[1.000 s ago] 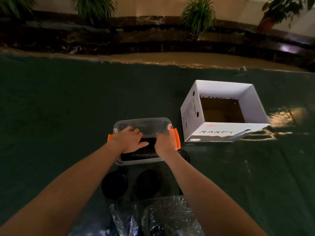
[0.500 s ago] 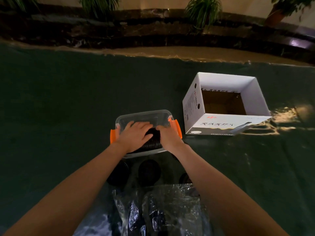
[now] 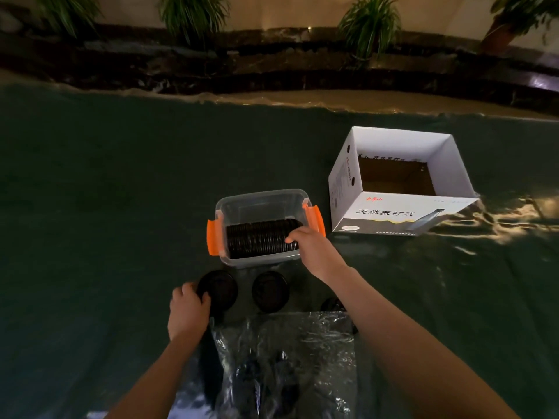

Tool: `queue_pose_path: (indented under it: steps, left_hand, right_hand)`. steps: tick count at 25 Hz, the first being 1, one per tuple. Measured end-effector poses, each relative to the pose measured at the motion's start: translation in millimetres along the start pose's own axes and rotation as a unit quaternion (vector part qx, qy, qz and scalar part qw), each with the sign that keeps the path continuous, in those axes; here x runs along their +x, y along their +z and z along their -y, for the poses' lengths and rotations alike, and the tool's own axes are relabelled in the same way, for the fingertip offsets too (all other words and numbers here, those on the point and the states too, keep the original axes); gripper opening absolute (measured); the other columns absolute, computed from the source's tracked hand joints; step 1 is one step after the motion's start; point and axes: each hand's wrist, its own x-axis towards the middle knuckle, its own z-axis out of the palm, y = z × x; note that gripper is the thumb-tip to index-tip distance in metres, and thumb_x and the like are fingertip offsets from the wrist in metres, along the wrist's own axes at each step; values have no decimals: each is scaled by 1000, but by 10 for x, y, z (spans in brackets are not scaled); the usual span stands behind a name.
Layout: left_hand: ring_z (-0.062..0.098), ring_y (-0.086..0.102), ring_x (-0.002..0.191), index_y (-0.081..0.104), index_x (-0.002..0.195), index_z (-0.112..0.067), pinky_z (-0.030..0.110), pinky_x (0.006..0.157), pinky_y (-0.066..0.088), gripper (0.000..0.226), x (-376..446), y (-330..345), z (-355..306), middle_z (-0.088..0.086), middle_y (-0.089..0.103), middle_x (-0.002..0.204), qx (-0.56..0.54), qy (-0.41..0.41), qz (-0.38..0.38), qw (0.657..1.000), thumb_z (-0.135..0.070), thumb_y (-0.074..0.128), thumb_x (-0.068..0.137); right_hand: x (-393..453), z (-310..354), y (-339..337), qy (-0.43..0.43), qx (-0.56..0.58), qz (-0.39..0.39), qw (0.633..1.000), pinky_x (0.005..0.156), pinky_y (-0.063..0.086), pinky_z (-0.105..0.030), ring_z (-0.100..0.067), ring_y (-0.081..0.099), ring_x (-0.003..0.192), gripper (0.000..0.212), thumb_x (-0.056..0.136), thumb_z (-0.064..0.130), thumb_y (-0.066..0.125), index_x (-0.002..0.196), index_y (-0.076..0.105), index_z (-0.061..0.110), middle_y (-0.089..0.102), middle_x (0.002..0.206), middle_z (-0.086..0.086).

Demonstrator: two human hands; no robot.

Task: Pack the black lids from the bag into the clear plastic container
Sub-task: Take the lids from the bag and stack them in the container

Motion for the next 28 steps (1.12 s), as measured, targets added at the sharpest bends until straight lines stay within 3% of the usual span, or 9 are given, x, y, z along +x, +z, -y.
queue_pose_path:
  steps: [4, 9, 11, 14, 16, 19, 22, 25, 28]
  left_hand:
    - [51, 47, 117, 41, 130, 5, 55, 99, 40, 58, 71, 97, -35, 31, 44, 130, -18, -27, 46, 998, -24, 67, 88]
    - [45, 58, 108, 53, 122, 4, 47, 88, 47, 36, 228, 79, -105, 30, 61, 117, -17, -27, 69, 997, -2, 54, 87]
    - [43, 65, 99, 59, 117, 2, 43, 83, 53, 33, 261, 31, -83, 28, 67, 108, -16, -31, 78, 996, -1, 53, 85]
    - [41, 69, 85, 59, 116, -2, 45, 72, 58, 33, 188, -78, -99, 25, 69, 103, -86, -59, 80, 991, 3, 51, 84]
    - [39, 69, 77, 56, 116, -4, 46, 67, 59, 33, 66, -190, -128, 23, 67, 102, -137, -67, 57, 987, 4, 49, 85]
    - [35, 66, 68, 52, 112, -7, 40, 58, 56, 29, -209, -351, -242, 21, 64, 101, -202, -47, 52, 977, 8, 45, 88]
    - [28, 62, 64, 50, 110, -9, 29, 41, 51, 31, -512, -381, -453, 16, 63, 98, -249, -21, 103, 963, 12, 42, 90]
    - [24, 64, 61, 54, 110, -13, 24, 41, 51, 28, -708, -288, -605, 5, 67, 94, -254, 12, 145, 956, 7, 46, 92]
    - [30, 67, 67, 57, 111, -10, 31, 49, 57, 25, -785, -183, -669, 10, 68, 99, -262, 21, 170, 950, 5, 50, 92]
  right_hand:
    - [-205, -28, -57, 19, 56, -90, 994, 103, 46, -31, -18, 63, 111, 32, 90, -2, 58, 115, 67, 17, 65, 124, -4]
    - [-630, -426, -101, 137, 87, -216, 963, 88, 50, -26, -16, 66, 91, 32, 87, -9, 55, 101, 73, 13, 71, 105, -6]
    - [-745, -655, -74, 238, 88, -173, 952, 87, 48, -26, -19, 66, 96, 33, 89, -7, 51, 105, 71, 13, 70, 109, -7]
    - [-843, -862, 48, 318, 30, 27, 947, 96, 47, -36, -28, 60, 110, 32, 90, 10, 56, 122, 61, 14, 59, 125, -11]
    - [-827, -804, 138, 330, 11, 110, 937, 96, 47, -39, -31, 58, 112, 40, 89, 24, 62, 128, 54, 13, 53, 127, -11]
    - [-637, -500, 257, 273, 21, 63, 960, 91, 49, -38, -32, 60, 107, 32, 90, 28, 60, 119, 58, 15, 54, 121, -10]
    - [-420, -94, 489, 175, 58, 107, 977, 95, 46, -34, -31, 60, 111, 31, 90, 27, 61, 120, 61, 19, 57, 122, -12]
    - [-288, 144, 798, 224, 88, 118, 963, 95, 45, -39, -34, 54, 120, 46, 91, 24, 59, 134, 44, 13, 51, 132, -14]
    - [-246, 154, 971, 240, 51, 82, 966, 88, 48, -40, -34, 57, 114, 29, 96, 15, 43, 124, 47, 9, 54, 128, -15]
